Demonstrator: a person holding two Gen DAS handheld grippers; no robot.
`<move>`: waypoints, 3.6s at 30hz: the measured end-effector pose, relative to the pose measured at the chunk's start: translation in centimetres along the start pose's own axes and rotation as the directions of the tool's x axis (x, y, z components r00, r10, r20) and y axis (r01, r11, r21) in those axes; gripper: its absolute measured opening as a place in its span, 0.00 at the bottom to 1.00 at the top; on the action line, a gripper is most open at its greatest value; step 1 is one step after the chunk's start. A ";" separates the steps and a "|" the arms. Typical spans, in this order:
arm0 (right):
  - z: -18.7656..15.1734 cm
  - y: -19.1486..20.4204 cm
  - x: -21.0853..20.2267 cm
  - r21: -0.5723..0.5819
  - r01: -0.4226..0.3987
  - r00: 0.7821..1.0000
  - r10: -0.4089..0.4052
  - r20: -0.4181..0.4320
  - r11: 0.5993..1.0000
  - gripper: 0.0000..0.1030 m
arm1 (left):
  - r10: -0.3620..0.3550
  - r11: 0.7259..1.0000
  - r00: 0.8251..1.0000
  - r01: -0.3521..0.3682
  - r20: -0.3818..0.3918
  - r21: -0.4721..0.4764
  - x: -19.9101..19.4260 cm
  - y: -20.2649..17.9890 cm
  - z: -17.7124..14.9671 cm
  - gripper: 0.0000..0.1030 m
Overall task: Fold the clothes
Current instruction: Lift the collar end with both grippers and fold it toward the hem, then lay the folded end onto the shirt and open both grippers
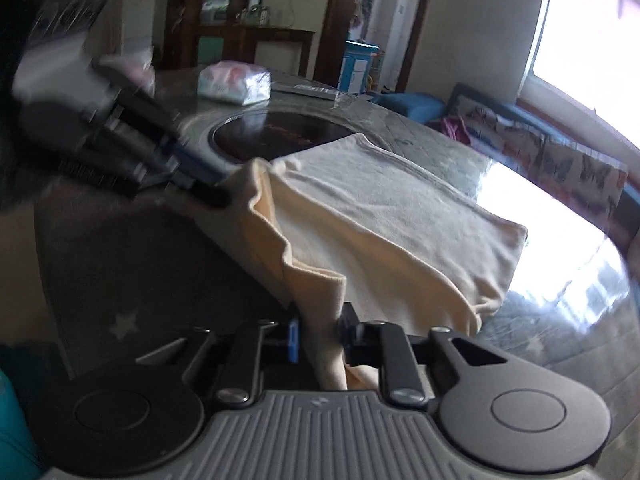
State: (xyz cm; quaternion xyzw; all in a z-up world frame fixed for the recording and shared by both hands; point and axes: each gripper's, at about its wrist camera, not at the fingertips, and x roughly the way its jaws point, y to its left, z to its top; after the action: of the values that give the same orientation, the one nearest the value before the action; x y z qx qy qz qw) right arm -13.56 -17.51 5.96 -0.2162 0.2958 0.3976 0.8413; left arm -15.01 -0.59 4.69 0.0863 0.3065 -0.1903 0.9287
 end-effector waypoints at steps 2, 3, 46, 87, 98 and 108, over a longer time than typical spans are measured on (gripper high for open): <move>0.3 -0.6 -0.2 0.038 -0.012 1.000 0.012 0.005 0.999 0.13 | 0.005 1.000 1.000 -0.005 0.001 0.005 -0.5 -0.2 -0.6 0.17; 0.5 -0.9 -0.2 0.057 -0.020 1.000 0.020 0.006 0.998 0.12 | 0.013 1.000 1.000 -0.013 0.001 0.013 -0.8 -0.3 -0.9 0.21; 0.1 0.6 -13.9 0.140 -0.176 0.981 0.162 0.105 0.974 0.09 | -0.076 0.987 0.995 0.065 0.071 0.149 -10.1 -3.3 -1.3 0.04; 2.6 -11.5 4.6 0.476 0.071 0.996 -0.084 0.007 0.876 0.23 | 0.014 0.992 0.999 -0.019 -0.042 -0.123 12.5 4.5 8.3 0.09; 2.8 -8.9 4.9 0.347 0.142 0.988 -0.156 0.010 0.927 0.21 | 0.032 0.993 0.998 -0.037 -0.046 -0.112 13.7 4.3 7.9 0.10; 0.8 -8.2 2.8 0.382 0.164 0.984 -0.176 -0.004 0.910 0.21 | 0.035 0.993 0.998 -0.040 -0.044 -0.111 13.7 4.2 8.0 0.10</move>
State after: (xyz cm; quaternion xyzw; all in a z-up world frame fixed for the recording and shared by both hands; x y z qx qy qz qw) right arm -5.31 -20.36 5.72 -0.0677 0.3345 0.2613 0.9029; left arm 1.14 -3.13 2.98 0.0437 0.3346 -0.1534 0.9288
